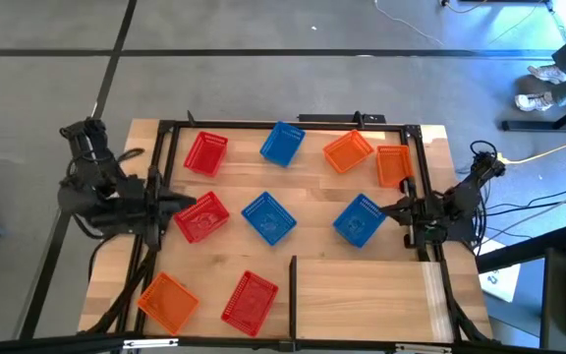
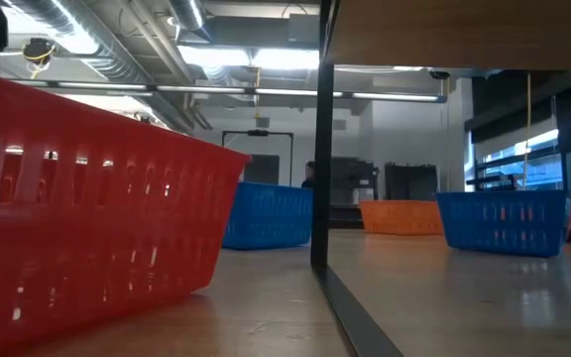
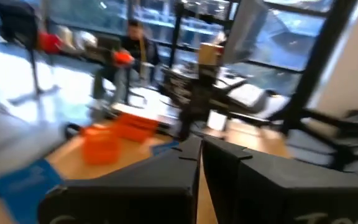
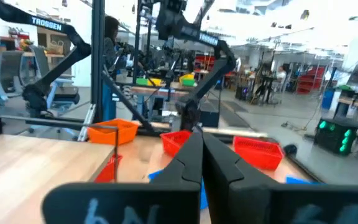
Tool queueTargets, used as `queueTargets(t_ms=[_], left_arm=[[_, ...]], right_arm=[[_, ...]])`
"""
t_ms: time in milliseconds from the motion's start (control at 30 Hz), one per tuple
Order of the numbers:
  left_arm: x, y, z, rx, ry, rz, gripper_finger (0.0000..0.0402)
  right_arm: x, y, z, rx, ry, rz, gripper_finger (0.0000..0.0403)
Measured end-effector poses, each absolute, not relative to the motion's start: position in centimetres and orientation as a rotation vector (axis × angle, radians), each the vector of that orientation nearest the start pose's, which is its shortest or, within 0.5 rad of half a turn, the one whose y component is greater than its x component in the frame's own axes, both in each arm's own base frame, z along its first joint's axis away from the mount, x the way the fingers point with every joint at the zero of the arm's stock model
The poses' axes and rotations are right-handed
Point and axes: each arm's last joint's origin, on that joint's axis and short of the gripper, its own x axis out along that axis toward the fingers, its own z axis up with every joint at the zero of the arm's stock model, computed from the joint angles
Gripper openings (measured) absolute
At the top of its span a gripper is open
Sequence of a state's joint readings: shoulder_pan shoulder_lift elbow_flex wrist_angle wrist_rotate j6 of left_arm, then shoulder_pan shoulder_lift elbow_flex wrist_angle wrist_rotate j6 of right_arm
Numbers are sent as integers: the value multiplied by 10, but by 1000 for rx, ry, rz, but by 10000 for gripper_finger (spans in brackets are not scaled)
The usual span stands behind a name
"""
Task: Stack baskets on shelf by color
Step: Put the bottom left blue basket on the shelf
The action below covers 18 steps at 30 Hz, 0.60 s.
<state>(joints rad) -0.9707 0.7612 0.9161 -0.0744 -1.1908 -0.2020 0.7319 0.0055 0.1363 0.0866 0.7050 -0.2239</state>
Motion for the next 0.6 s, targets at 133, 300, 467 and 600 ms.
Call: queueTargets(t_ms=[133, 300, 467, 600], left_arm=[[121, -101, 373, -416, 28, 132, 19], [164, -95, 357, -514, 163, 24, 21], [188, -78, 346, -652, 277, -38, 14], [201, -64, 323, -714, 501, -8, 9]], right_arm=[[67, 35, 229, -107, -184, 2, 0], [64, 32, 238, -118, -173, 4, 0], [62, 31, 243, -116, -179, 14, 0], [64, 33, 245, -132, -168, 55, 1]])
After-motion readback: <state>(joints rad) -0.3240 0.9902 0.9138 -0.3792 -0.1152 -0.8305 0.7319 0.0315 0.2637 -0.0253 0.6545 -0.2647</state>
